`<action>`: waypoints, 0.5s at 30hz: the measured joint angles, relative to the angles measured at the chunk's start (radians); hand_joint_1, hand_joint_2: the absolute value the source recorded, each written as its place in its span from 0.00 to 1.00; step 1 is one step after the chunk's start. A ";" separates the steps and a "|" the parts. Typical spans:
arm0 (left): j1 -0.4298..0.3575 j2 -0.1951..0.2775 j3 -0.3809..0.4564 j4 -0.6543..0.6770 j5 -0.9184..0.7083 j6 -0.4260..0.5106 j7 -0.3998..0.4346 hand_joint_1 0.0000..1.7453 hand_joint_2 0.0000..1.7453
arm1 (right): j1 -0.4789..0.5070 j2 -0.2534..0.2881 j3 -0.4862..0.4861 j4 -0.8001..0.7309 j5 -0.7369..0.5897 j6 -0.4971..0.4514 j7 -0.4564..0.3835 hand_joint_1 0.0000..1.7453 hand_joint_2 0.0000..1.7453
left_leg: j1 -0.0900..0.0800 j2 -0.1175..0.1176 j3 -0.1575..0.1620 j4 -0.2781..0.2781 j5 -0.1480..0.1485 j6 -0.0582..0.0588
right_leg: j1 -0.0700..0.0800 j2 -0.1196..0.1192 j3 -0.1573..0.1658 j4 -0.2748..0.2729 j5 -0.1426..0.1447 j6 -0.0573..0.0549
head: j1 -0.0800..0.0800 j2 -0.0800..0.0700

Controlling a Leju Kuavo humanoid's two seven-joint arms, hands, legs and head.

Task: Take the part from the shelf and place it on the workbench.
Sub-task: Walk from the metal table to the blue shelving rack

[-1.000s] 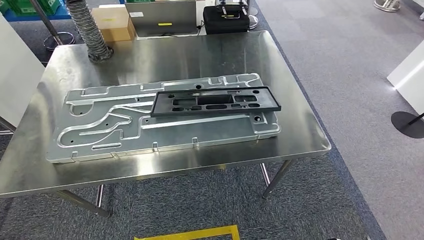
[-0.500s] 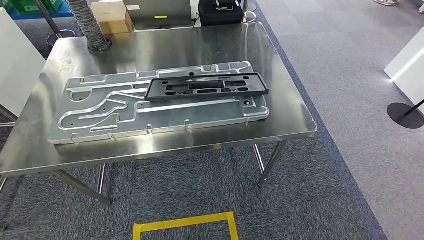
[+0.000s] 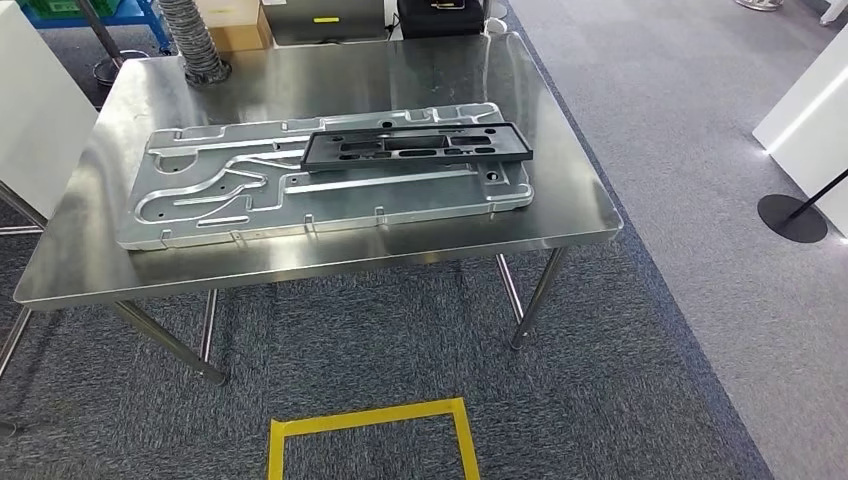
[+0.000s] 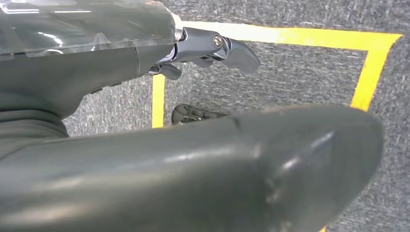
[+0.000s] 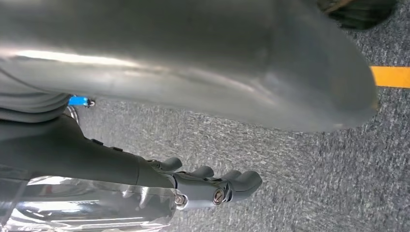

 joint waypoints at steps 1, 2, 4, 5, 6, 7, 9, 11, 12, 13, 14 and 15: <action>0.000 0.000 0.000 0.000 0.001 0.000 0.000 0.00 0.00 | -0.002 0.001 0.000 0.001 0.000 0.006 0.002 0.00 0.00 | -0.001 0.000 -0.004 0.003 0.006 -0.006 | 0.003 0.000 0.026 -0.044 -0.009 -0.005 | 0.000 0.000; 0.000 0.000 0.000 0.000 0.002 0.001 0.000 0.00 0.00 | -0.004 0.001 0.000 0.002 0.000 0.015 0.004 0.00 0.00 | -0.001 0.000 -0.006 0.003 0.013 -0.012 | 0.006 0.001 0.032 -0.061 -0.014 -0.011 | 0.000 0.000; 0.001 0.000 0.000 0.000 0.004 0.004 -0.001 0.00 0.00 | -0.005 0.003 0.000 0.005 0.000 0.037 0.010 0.00 0.00 | 0.002 -0.001 -0.012 0.008 0.015 -0.025 | 0.006 -0.002 0.020 -0.062 0.000 -0.025 | 0.000 0.000; 0.003 0.001 0.000 0.000 0.005 0.006 -0.001 0.00 0.00 | -0.006 0.004 0.000 0.006 -0.001 0.049 0.013 0.00 0.00 | 0.003 -0.002 -0.021 0.025 -0.006 -0.030 | 0.005 -0.004 0.011 -0.063 0.010 -0.034 | 0.000 0.000; 0.005 0.001 0.000 0.000 0.004 0.008 -0.003 0.00 0.00 | -0.007 0.004 0.000 0.007 -0.002 0.062 0.016 0.00 0.00 | 0.004 -0.004 -0.035 0.062 -0.047 -0.034 | 0.003 -0.006 0.000 -0.064 0.021 -0.041 | 0.000 0.000; 0.006 0.001 0.000 0.000 0.003 0.010 -0.005 0.00 0.00 | -0.008 0.005 0.000 0.008 -0.005 0.076 0.018 0.00 0.00 | 0.006 -0.005 -0.053 0.118 -0.100 -0.038 | 0.004 -0.008 -0.014 -0.064 0.032 -0.046 | 0.000 0.000; 0.007 0.002 0.000 0.000 -0.002 0.012 -0.009 0.00 0.00 | -0.009 0.008 0.000 0.010 -0.011 0.095 0.025 0.00 0.00 | 0.007 -0.005 -0.085 0.249 -0.182 -0.044 | 0.007 -0.008 -0.044 -0.059 0.053 -0.050 | 0.000 0.000; 0.007 0.002 0.000 0.000 -0.003 0.015 -0.011 0.00 0.00 | -0.009 0.012 0.000 0.012 -0.012 0.105 0.034 0.00 0.00 | 0.007 -0.005 -0.070 0.296 -0.175 -0.045 | 0.009 -0.009 -0.077 -0.050 0.071 -0.049 | 0.000 0.000; 0.006 0.003 0.000 0.000 -0.003 0.016 -0.012 0.00 0.00 | -0.009 0.015 0.000 0.014 -0.012 0.108 0.037 0.00 0.00 | 0.007 -0.005 -0.034 0.264 -0.147 -0.043 | 0.010 -0.008 -0.093 -0.044 0.079 -0.047 | 0.000 0.000; 0.005 0.004 0.000 0.000 -0.002 0.019 -0.012 0.00 0.00 | -0.009 0.019 0.000 0.015 -0.012 0.109 0.040 0.00 0.00 | 0.007 -0.006 0.017 0.201 -0.121 -0.039 | 0.010 -0.008 -0.107 -0.037 0.086 -0.044 | 0.000 0.000; 0.003 0.006 0.000 0.000 0.000 0.021 -0.013 0.00 0.00 | -0.010 0.022 0.000 0.015 -0.011 0.111 0.042 0.00 0.00 | 0.006 -0.006 0.073 0.123 -0.111 -0.034 | 0.011 -0.008 -0.119 -0.030 0.092 -0.041 | 0.000 0.000; 0.001 0.008 0.000 0.000 0.001 0.025 -0.013 0.00 0.00 | -0.010 0.024 0.000 0.016 -0.011 0.114 0.043 0.00 0.00 | 0.004 -0.007 0.118 0.055 -0.112 -0.028 | 0.012 -0.008 -0.128 -0.024 0.098 -0.036 | 0.000 0.000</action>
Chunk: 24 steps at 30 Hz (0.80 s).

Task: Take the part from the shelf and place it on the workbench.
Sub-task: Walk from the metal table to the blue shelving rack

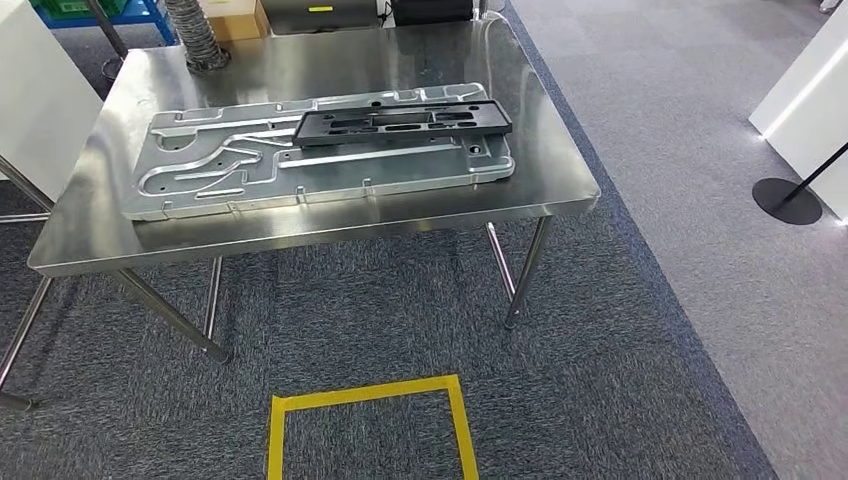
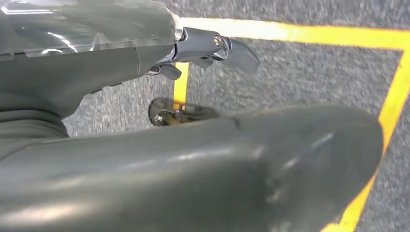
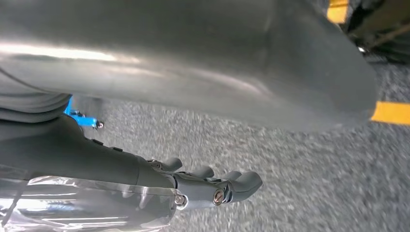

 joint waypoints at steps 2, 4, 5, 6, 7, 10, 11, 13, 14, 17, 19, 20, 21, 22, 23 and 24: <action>-0.002 0.002 0.000 0.000 0.003 0.004 -0.003 0.00 0.00 | -0.002 0.004 0.000 0.001 0.003 0.007 -0.001 0.00 0.00 | -0.005 0.000 0.035 -0.069 -0.015 0.012 | 0.000 0.000 -0.009 0.005 0.014 0.012 | 0.000 0.000; 0.000 0.002 0.000 0.000 0.007 0.006 -0.006 0.00 0.00 | -0.003 0.005 0.000 0.002 0.006 0.011 -0.003 0.00 0.00 | -0.005 0.002 0.022 -0.076 -0.001 0.029 | -0.002 0.001 -0.014 0.004 0.025 0.025 | 0.000 0.000; 0.000 0.003 0.000 0.000 0.008 0.007 -0.008 0.00 0.00 | -0.004 0.006 0.000 0.002 0.007 0.011 -0.003 0.00 0.00 | -0.004 0.004 0.013 -0.078 0.010 0.038 | -0.003 0.003 -0.021 0.015 0.010 0.031 | 0.000 0.000; 0.000 0.003 0.000 0.000 0.008 0.007 -0.009 0.00 0.00 | -0.005 0.007 0.000 0.003 0.008 0.011 -0.003 0.00 0.00 | -0.002 0.006 0.002 -0.080 0.023 0.046 | -0.005 0.004 -0.032 0.043 -0.025 0.037 | 0.000 0.000; -0.001 0.004 0.000 0.000 0.009 0.007 -0.010 0.00 0.00 | -0.006 0.008 0.000 0.004 0.008 0.012 -0.003 0.00 0.00 | -0.001 0.007 -0.012 -0.081 0.035 0.052 | -0.008 0.006 -0.049 0.093 -0.076 0.043 | 0.000 0.000; 0.001 0.006 0.000 0.000 0.009 0.007 -0.011 0.00 0.00 | -0.008 0.012 0.000 0.005 0.010 0.012 -0.003 0.00 0.00 | -0.004 0.007 -0.059 -0.077 0.069 0.054 | -0.013 0.005 -0.091 0.277 -0.181 0.055 | 0.000 0.000; 0.002 0.007 0.000 0.000 0.009 0.007 -0.011 0.00 0.00 | -0.008 0.012 0.000 0.005 0.011 0.012 -0.003 0.00 0.00 | -0.004 0.008 -0.075 -0.075 0.080 0.052 | -0.014 0.005 -0.081 0.297 -0.171 0.057 | 0.000 0.000; 0.002 0.007 0.000 0.000 0.007 0.007 -0.014 0.00 0.00 | -0.009 0.012 0.000 0.005 0.009 0.013 -0.004 0.00 0.00 | -0.005 0.008 -0.104 -0.066 0.099 0.048 | -0.014 0.005 -0.003 0.220 -0.115 0.053 | 0.000 0.000; 0.001 0.007 0.000 0.000 0.005 0.007 -0.017 0.00 0.00 | -0.011 0.013 0.000 0.005 0.007 0.014 -0.004 0.00 0.00 | -0.006 0.007 -0.117 -0.062 0.107 0.045 | -0.012 0.005 0.059 0.139 -0.101 0.048 | 0.000 0.000; 0.001 0.009 0.000 0.000 0.000 0.007 -0.028 0.00 0.00 | -0.018 0.017 0.000 0.006 0.002 0.016 -0.008 0.00 0.00 | -0.007 0.008 -0.138 -0.053 0.132 0.029 | -0.003 0.005 0.172 -0.040 -0.115 0.029 | 0.000 0.000; 0.001 0.013 0.000 0.000 -0.004 0.007 -0.031 0.00 0.00 | -0.020 0.023 0.000 0.006 -0.002 0.016 -0.013 0.00 0.00 | -0.004 0.008 -0.143 -0.053 0.144 0.016 | -0.001 0.003 0.164 -0.050 -0.104 0.015 | 0.000 0.000; 0.002 0.016 0.000 0.000 -0.007 0.007 -0.032 0.00 0.00 | -0.021 0.026 -0.001 0.007 -0.006 0.014 -0.015 0.00 0.00 | -0.003 0.006 -0.150 -0.044 0.133 0.011 | -0.003 0.001 0.155 -0.051 -0.094 0.006 | 0.000 0.000; 0.002 0.019 -0.001 0.000 -0.011 0.006 -0.031 0.00 0.00 | -0.022 0.028 -0.001 0.007 -0.011 0.012 -0.017 0.00 0.00 | -0.002 0.005 -0.161 -0.019 0.102 0.006 | -0.005 -0.001 0.144 -0.054 -0.081 -0.002 | 0.000 0.000; 0.003 0.021 -0.002 0.000 -0.016 0.004 -0.031 0.00 0.00 | -0.022 0.030 -0.003 0.008 -0.016 0.010 -0.018 0.00 0.00 | -0.001 0.003 -0.176 0.026 0.054 0.002 | -0.007 -0.003 0.130 -0.056 -0.068 -0.007 | 0.000 0.000; 0.003 0.023 -0.003 0.000 -0.019 0.001 -0.032 0.00 0.00 | -0.022 0.030 -0.004 0.008 -0.020 0.009 -0.019 0.00 0.00 | 0.000 0.001 -0.194 0.088 -0.002 -0.001 | -0.006 -0.004 0.115 -0.055 -0.057 -0.010 | 0.000 0.000; 0.002 0.023 -0.004 0.000 -0.021 -0.002 -0.033 0.00 0.00 | -0.022 0.031 -0.005 0.008 -0.022 0.008 -0.019 0.00 0.00 | 0.001 0.001 -0.208 0.156 -0.047 -0.004 | -0.006 -0.004 0.099 -0.053 -0.045 -0.011 | 0.000 0.000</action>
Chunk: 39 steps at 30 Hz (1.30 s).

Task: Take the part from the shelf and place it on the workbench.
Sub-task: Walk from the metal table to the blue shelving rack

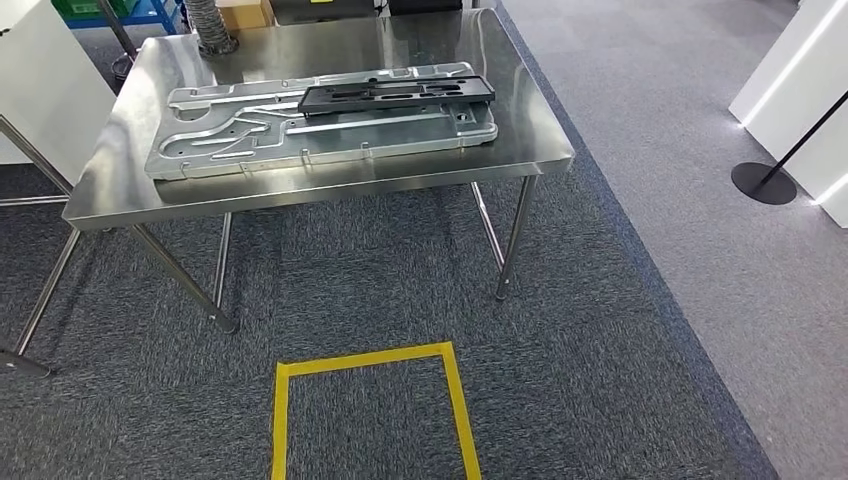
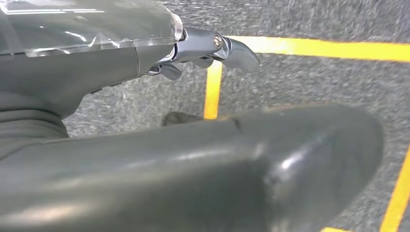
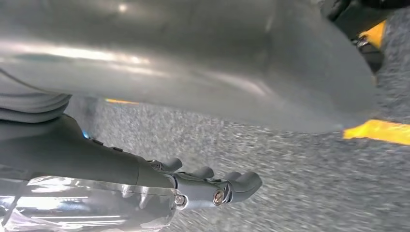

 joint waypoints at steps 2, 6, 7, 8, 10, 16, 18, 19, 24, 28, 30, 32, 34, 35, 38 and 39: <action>-0.001 0.001 -0.001 0.000 -0.001 -0.009 -0.008 0.00 0.00 | 0.000 0.001 -0.002 0.000 0.002 0.002 0.000 0.00 0.00 | 0.002 0.000 0.001 0.086 -0.018 -0.004 | 0.001 -0.001 -0.034 0.007 0.022 0.002 | 0.000 0.000; -0.009 0.002 -0.008 0.000 0.000 -0.019 -0.028 0.00 0.00 | -0.001 0.002 -0.002 0.000 0.011 0.009 -0.007 0.00 0.00 | 0.003 -0.001 0.179 -0.116 0.053 0.001 | 0.001 0.000 -0.094 0.039 0.050 0.016 | 0.000 0.000; -0.012 0.002 -0.009 0.000 0.001 -0.019 -0.030 0.00 0.00 | -0.002 0.002 -0.002 0.000 0.013 0.011 -0.010 0.00 0.00 | 0.001 -0.002 0.218 -0.178 0.045 0.006 | 0.002 -0.001 -0.103 0.047 0.055 0.021 | 0.000 0.000; -0.014 0.002 -0.011 0.000 0.001 -0.019 -0.031 0.00 0.00 | -0.002 0.002 -0.002 0.000 0.015 0.012 -0.013 0.00 0.00 | -0.001 -0.003 0.239 -0.217 0.034 0.013 | 0.003 -0.001 -0.108 0.052 0.062 0.027 | 0.000 0.000; -0.015 0.002 -0.012 0.000 0.001 -0.019 -0.031 0.00 0.00 | -0.002 0.002 -0.002 0.000 0.017 0.013 -0.020 0.00 0.00 | -0.003 -0.003 0.234 -0.232 0.035 0.029 | 0.003 0.000 -0.114 0.053 0.075 0.040 | 0.000 0.000; -0.016 0.003 -0.014 0.000 -0.002 -0.017 -0.021 0.00 0.00 | -0.003 0.002 -0.002 0.000 0.004 0.007 -0.061 0.00 0.00 | -0.004 0.005 0.162 -0.232 0.097 0.061 | -0.006 0.006 -0.199 0.316 -0.131 0.068 | 0.000 0.000; -0.016 0.003 -0.015 0.000 -0.003 -0.016 -0.020 0.00 0.00 | -0.004 0.002 -0.002 0.000 0.002 0.005 -0.065 0.00 0.00 | -0.008 0.005 0.135 -0.228 0.116 0.060 | -0.006 0.006 -0.183 0.359 -0.120 0.066 | 0.000 0.000; -0.016 0.003 -0.015 0.000 -0.004 -0.016 -0.019 0.00 0.00 | -0.004 0.002 -0.002 0.000 0.002 0.004 -0.066 0.00 0.00 | -0.010 0.004 0.123 -0.226 0.125 0.059 | -0.005 0.007 -0.143 0.318 -0.089 0.062 | 0.000 0.000; -0.017 -0.001 -0.016 0.000 -0.005 -0.015 -0.018 0.00 0.00 | -0.011 -0.002 -0.002 0.000 0.001 0.001 -0.068 0.00 0.00 | -0.013 0.006 0.094 -0.221 0.155 0.041 | 0.011 0.006 0.071 -0.004 -0.065 0.025 | 0.000 0.000; -0.017 0.000 -0.016 0.000 -0.008 -0.013 -0.009 0.00 0.00 | -0.010 0.000 -0.003 0.000 -0.004 0.001 -0.068 0.00 0.00 | -0.008 0.002 0.072 -0.176 0.122 0.017 | 0.004 0.001 0.058 -0.021 -0.036 0.004 | 0.000 0.000; -0.016 0.000 -0.017 0.000 -0.013 -0.012 -0.005 0.00 0.00 | -0.009 0.000 -0.004 0.000 -0.008 0.001 -0.067 0.00 0.00 | -0.003 0.000 0.021 -0.046 0.037 0.007 | 0.004 -0.001 0.041 -0.020 -0.024 -0.001 | 0.000 0.000; -0.014 -0.001 -0.017 0.000 -0.019 -0.011 -0.003 0.00 0.00 | -0.008 0.000 -0.006 0.000 -0.015 0.002 -0.066 0.00 0.00 | 0.002 0.000 -0.013 0.069 -0.011 -0.001 | 0.004 -0.001 0.023 -0.011 -0.016 -0.001 | 0.000 0.000; -0.014 -0.001 -0.018 0.000 -0.023 -0.011 -0.002 0.00 0.00 | -0.006 0.002 -0.014 0.000 -0.027 0.009 -0.065 0.00 0.00 | 0.006 0.000 0.028 0.033 0.020 -0.006 | 0.003 0.000 0.009 0.002 -0.014 0.003 | 0.000 0.000; -0.014 -0.001 -0.018 0.000 -0.025 -0.011 -0.002 0.00 0.00 | -0.005 0.003 -0.019 0.000 -0.036 0.014 -0.066 0.00 0.25 | 0.007 0.000 0.075 -0.039 0.049 -0.006 | 0.001 0.000 0.004 0.009 -0.015 0.005 | 0.000 0.000; -0.015 0.000 -0.020 0.000 -0.030 -0.011 0.000 0.00 0.00 | -0.005 0.005 -0.038 0.000 -0.064 0.032 -0.068 0.00 1.00 | 0.005 -0.001 0.170 -0.200 0.081 0.007 | 0.003 0.000 -0.013 0.031 -0.018 0.019 | 0.000 0.000; -0.015 0.000 -0.021 0.000 -0.031 -0.011 0.001 0.00 0.00 | -0.005 0.006 -0.045 0.000 -0.070 0.036 -0.067 0.00 1.00 | 0.003 -0.002 0.172 -0.207 0.076 0.014 | 0.004 0.000 -0.017 0.035 -0.017 0.025 | 0.000 0.000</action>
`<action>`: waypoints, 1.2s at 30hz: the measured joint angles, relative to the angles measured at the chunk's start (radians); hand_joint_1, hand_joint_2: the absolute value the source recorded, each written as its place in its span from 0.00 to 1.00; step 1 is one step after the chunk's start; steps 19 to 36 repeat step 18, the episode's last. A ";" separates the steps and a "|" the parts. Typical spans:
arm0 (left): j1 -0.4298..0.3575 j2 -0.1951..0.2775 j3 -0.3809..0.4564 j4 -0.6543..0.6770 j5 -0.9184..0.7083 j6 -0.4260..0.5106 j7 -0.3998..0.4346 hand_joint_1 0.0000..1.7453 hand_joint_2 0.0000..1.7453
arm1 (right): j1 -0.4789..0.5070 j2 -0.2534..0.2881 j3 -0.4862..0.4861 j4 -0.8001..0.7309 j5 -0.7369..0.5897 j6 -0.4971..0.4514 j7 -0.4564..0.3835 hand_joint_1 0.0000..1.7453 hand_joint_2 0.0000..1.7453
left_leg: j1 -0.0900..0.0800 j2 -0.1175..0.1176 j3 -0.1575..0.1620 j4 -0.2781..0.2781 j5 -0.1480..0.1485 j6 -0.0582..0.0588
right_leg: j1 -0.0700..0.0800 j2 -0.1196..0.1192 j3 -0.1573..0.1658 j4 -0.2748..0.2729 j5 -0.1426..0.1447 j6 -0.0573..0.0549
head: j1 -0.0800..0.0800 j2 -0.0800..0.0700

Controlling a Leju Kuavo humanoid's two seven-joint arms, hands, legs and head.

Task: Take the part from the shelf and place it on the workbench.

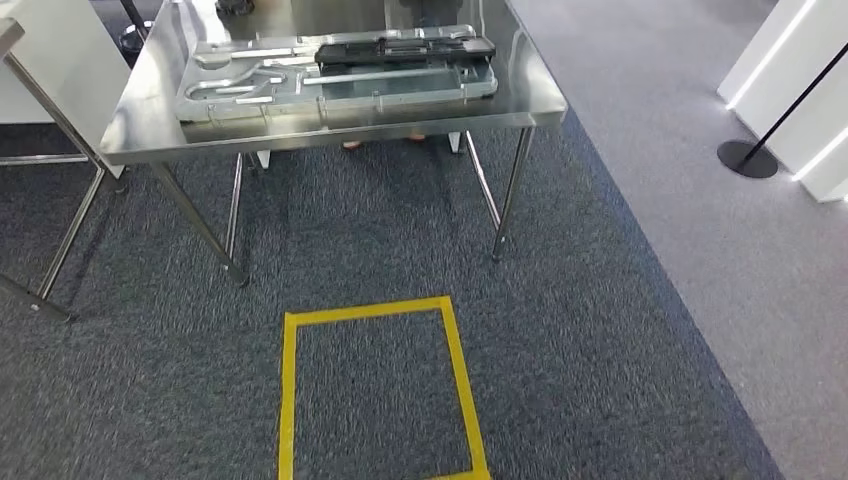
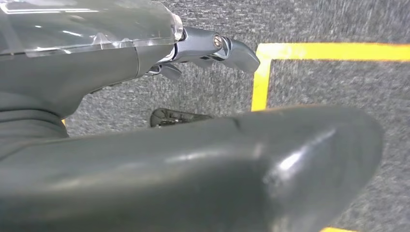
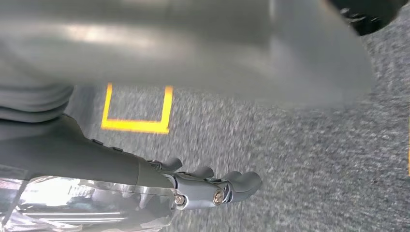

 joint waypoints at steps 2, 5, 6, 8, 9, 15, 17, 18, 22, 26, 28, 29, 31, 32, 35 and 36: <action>0.000 0.000 -0.003 0.000 -0.002 0.000 0.001 0.00 0.00 | -0.001 0.000 -0.011 0.000 -0.006 0.001 0.005 0.00 1.00 | 0.000 0.000 -0.007 -0.003 0.004 0.013 | 0.000 0.001 -0.003 0.003 0.001 0.010 | 0.000 0.000; 0.000 0.000 -0.005 0.000 -0.003 0.002 0.002 0.00 0.25 | -0.001 0.000 -0.021 0.000 -0.002 -0.012 0.024 0.00 1.00 | 0.000 -0.001 -0.010 -0.008 0.009 0.020 | 0.001 0.000 -0.006 -0.002 0.003 -0.010 | 0.000 0.000; -0.001 0.000 -0.005 0.000 -0.002 0.005 0.004 0.00 0.50 | -0.001 0.001 -0.023 0.000 0.001 -0.018 0.030 0.00 1.00 | -0.002 -0.002 -0.011 -0.008 0.010 0.021 | 0.001 0.000 -0.007 -0.004 0.005 -0.018 | 0.000 0.000; -0.001 0.000 -0.006 0.000 0.000 0.017 0.013 0.00 1.00 | -0.001 0.001 -0.025 0.000 0.005 -0.024 0.034 0.00 0.50 | -0.006 -0.001 -0.014 -0.007 0.012 0.025 | -0.002 0.000 -0.009 -0.004 0.011 -0.012 | 0.000 0.000; -0.001 0.000 -0.006 0.000 0.001 0.023 0.018 0.00 1.00 | -0.001 0.001 -0.026 0.000 0.005 -0.024 0.033 0.00 0.25 | -0.008 -0.001 -0.015 -0.007 0.014 0.027 | -0.003 0.000 -0.011 -0.004 0.014 -0.007 | 0.000 0.000; -0.001 0.000 -0.006 0.000 0.001 0.037 0.028 0.00 1.00 | -0.001 0.001 -0.032 0.000 0.001 -0.021 0.027 0.00 1.00 | -0.011 0.000 -0.023 -0.002 0.017 0.032 | -0.006 0.001 -0.016 -0.004 0.024 0.015 | 0.000 0.000; -0.001 0.000 -0.008 0.000 0.004 0.037 0.035 0.00 1.00 | -0.001 0.001 -0.031 0.000 0.000 -0.022 0.027 0.00 1.00 | -0.011 0.000 -0.024 -0.002 0.017 0.032 | -0.006 0.001 -0.018 -0.004 0.025 0.018 | 0.000 0.000; -0.001 0.000 -0.009 0.000 0.005 0.037 0.038 0.00 1.00 | -0.001 0.001 -0.031 0.000 0.000 -0.022 0.027 0.00 1.00 | -0.011 0.000 -0.024 -0.002 0.017 0.032 | -0.006 0.001 -0.018 -0.004 0.025 0.019 | 0.000 0.000; -0.001 0.000 -0.009 0.000 0.005 0.037 0.038 0.00 1.00 | -0.001 0.001 -0.031 0.000 0.000 -0.022 0.027 0.00 1.00 | -0.011 0.000 -0.024 -0.002 0.017 0.032 | -0.006 0.001 -0.018 -0.004 0.025 0.019 | 0.000 0.000; -0.001 0.000 -0.009 0.000 0.005 0.037 0.038 0.00 1.00 | -0.001 0.001 -0.031 0.000 0.000 -0.022 0.027 0.00 1.00 | -0.011 0.000 -0.024 -0.002 0.017 0.032 | -0.006 0.001 -0.018 -0.004 0.025 0.019 | 0.000 0.000; -0.001 0.000 -0.009 0.000 0.005 0.037 0.038 0.00 1.00 | -0.001 0.001 -0.031 0.000 0.000 -0.022 0.027 0.00 1.00 | -0.011 0.000 -0.024 -0.002 0.017 0.032 | -0.006 0.001 -0.018 -0.004 0.025 0.019 | 0.000 0.000; -0.001 0.000 -0.009 0.000 0.005 0.037 0.038 0.00 1.00 | -0.001 0.001 -0.031 0.000 0.000 -0.022 0.027 0.00 1.00 | -0.011 0.000 -0.024 -0.002 0.017 0.032 | -0.006 0.001 -0.018 -0.004 0.025 0.019 | 0.000 0.000; -0.001 0.000 -0.009 0.000 0.005 0.037 0.038 0.00 1.00 | -0.001 0.001 -0.031 0.000 0.000 -0.022 0.027 0.00 1.00 | -0.011 0.000 -0.024 -0.002 0.017 0.032 | -0.006 0.001 -0.018 -0.004 0.025 0.019 | 0.000 0.000; -0.001 0.000 -0.009 0.000 0.005 0.037 0.038 0.00 1.00 | -0.001 0.001 -0.031 0.000 0.000 -0.022 0.027 0.00 1.00 | -0.011 0.000 -0.024 -0.002 0.017 0.032 | -0.006 0.001 -0.018 -0.004 0.025 0.019 | 0.000 0.000; -0.001 0.000 -0.009 0.000 0.005 0.037 0.038 0.00 1.00 | -0.001 0.001 -0.031 0.000 0.000 -0.022 0.027 0.00 1.00 | -0.011 0.000 -0.024 -0.002 0.017 0.032 | -0.006 0.001 -0.018 -0.004 0.025 0.019 | 0.000 0.000; -0.001 0.000 -0.009 0.000 0.005 0.037 0.038 0.00 1.00 | -0.001 0.001 -0.031 0.000 0.000 -0.022 0.027 0.00 1.00 | -0.011 0.000 -0.024 -0.002 0.017 0.032 | -0.006 0.001 -0.018 -0.004 0.025 0.019 | 0.000 0.000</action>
